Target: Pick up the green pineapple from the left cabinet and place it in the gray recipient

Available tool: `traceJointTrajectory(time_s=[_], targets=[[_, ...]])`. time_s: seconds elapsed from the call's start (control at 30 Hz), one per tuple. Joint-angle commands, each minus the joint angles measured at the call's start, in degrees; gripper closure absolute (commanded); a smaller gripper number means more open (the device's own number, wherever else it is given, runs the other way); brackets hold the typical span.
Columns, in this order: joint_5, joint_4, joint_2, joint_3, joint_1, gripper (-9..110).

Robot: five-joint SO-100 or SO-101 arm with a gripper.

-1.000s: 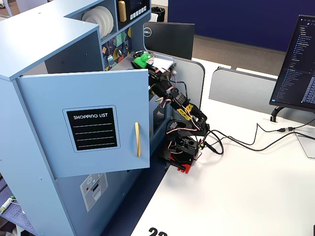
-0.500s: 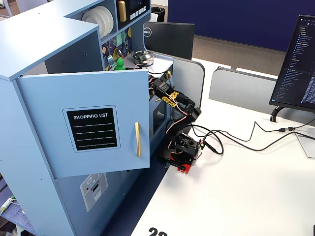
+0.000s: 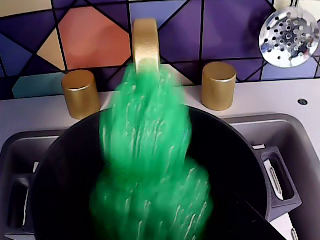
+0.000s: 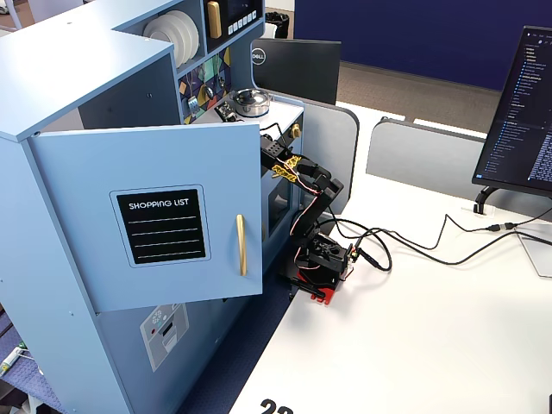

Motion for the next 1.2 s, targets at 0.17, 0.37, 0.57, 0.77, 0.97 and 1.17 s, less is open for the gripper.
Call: traceJointTrajectory(time_s=[0.17, 0.37, 0.57, 0.77, 0.97, 1.17], targets=[[-1.9, 15.0, 12.8, -9.2, -1.2, 82], [-2.6, 37.4, 35.9, 3.0, -3.1, 92], [-4.7, 52.9, 50.8, 19.4, -2.6, 101], [1.0, 55.3, 54.8, 37.0, -4.7, 101], [3.1, 37.3, 51.8, 54.8, -4.7, 101], [4.2, 25.9, 46.7, 66.5, -4.7, 101]])
